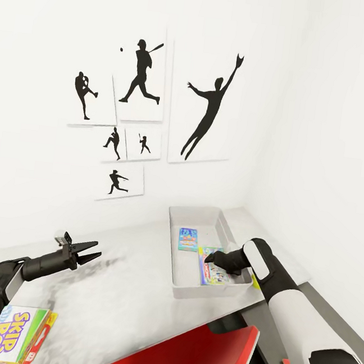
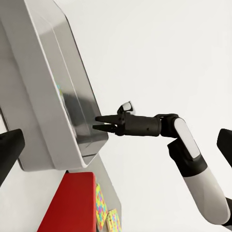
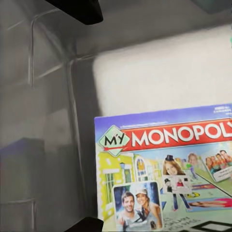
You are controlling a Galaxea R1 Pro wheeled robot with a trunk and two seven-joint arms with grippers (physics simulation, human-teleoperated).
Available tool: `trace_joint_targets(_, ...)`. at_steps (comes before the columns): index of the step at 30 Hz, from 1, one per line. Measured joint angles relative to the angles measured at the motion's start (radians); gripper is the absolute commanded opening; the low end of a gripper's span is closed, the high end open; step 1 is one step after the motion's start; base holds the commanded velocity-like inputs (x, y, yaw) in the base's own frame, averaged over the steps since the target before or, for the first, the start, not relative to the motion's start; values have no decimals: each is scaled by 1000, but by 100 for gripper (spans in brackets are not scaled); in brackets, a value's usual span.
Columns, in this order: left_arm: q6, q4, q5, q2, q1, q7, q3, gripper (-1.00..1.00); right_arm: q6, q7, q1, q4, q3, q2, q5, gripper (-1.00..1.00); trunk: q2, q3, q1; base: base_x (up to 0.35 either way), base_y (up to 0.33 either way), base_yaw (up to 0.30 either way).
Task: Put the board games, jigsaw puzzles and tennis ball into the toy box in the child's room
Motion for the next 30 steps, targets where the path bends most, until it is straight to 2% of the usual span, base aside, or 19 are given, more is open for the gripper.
trace_joint_targets(14,0,0,0,0,0,1,0,100,0,3,0,-5,-2,-5,-1,100,0,0,0,0,0,0)
trace_joint_targets(19,-2,0,0,0,0,0,-1,100,0,13,4,-46,-8,-14,-3,100,0,0,0,0,0,0)
trace_joint_targets(24,-4,0,0,0,0,0,-1,100,0,39,26,-211,-10,-28,-7,100,0,0,0,0,0,0)
trace_joint_targets(27,-5,0,0,0,0,-1,-1,100,0,43,43,-301,-10,-50,-12,100,0,0,0,0,0,0)
trace_joint_targets(30,-6,0,0,1,0,-2,-1,100,0,45,78,-417,-12,-84,-22,100,0,0,0,0,0,0)
